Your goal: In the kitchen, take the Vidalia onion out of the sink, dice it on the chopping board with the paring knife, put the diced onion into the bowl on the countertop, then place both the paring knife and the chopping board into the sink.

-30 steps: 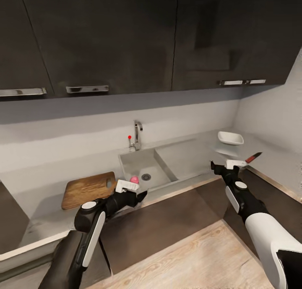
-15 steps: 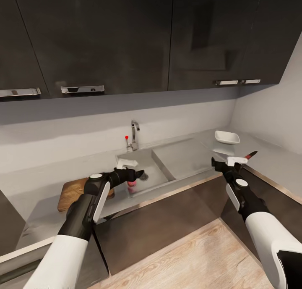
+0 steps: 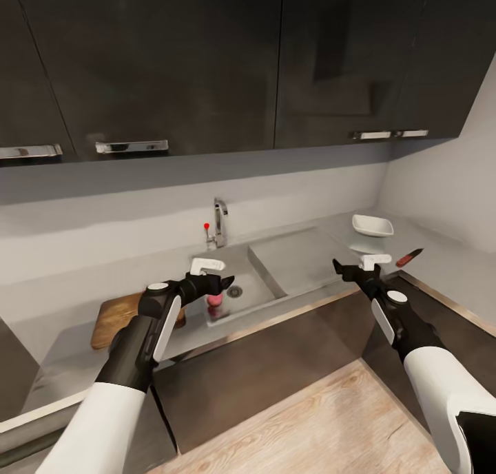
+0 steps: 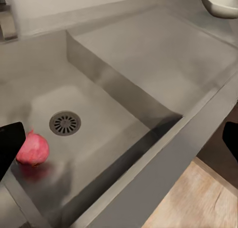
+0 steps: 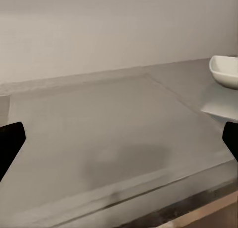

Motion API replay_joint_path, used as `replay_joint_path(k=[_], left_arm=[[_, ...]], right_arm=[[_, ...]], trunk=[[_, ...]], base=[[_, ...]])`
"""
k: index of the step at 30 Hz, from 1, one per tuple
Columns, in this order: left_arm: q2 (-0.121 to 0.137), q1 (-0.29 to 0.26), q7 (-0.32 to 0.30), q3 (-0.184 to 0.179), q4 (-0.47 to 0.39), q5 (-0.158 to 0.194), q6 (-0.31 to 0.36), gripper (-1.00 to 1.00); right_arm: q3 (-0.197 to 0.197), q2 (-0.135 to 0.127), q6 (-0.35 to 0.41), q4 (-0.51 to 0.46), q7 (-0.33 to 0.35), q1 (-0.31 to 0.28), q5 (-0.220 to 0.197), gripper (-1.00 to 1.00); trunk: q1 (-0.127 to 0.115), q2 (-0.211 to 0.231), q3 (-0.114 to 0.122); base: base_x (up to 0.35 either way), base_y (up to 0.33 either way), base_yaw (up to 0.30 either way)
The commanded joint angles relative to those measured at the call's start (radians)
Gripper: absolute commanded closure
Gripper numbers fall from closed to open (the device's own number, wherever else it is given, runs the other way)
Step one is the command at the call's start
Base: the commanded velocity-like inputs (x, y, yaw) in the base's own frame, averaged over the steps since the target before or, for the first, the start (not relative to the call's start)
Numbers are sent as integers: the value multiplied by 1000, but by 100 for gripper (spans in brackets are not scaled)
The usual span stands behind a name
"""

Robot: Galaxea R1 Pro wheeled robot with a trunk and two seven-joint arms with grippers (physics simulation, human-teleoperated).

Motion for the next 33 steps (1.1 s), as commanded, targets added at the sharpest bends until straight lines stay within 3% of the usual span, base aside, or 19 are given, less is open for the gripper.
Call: replay_joint_path(k=[1,17,21,33], left_arm=[[0,-1,-3,1,0,1,6,-100],[2,-1,-3,0,1,1,-10,-100],[2,-1,-3,0,1,1,-47,-100],[1,-1,-6,-1,2,1,-49,-100]], right_arm=[[-4,0,-2,1,8,-1,-4,-100],[-4,0,0,1,10,-1,-6,-100],[-5,0,0,1,10,-1,-7,-100],[-6,2,0,1,10,-1,-8,-100]], trunk=[[1,-2,-2],[1,-2,-2],[1,-2,-2],[1,-2,-5]], base=[[188,-162,0],[241,-188,-52],[54,-38,-142],[2,-1,-206]])
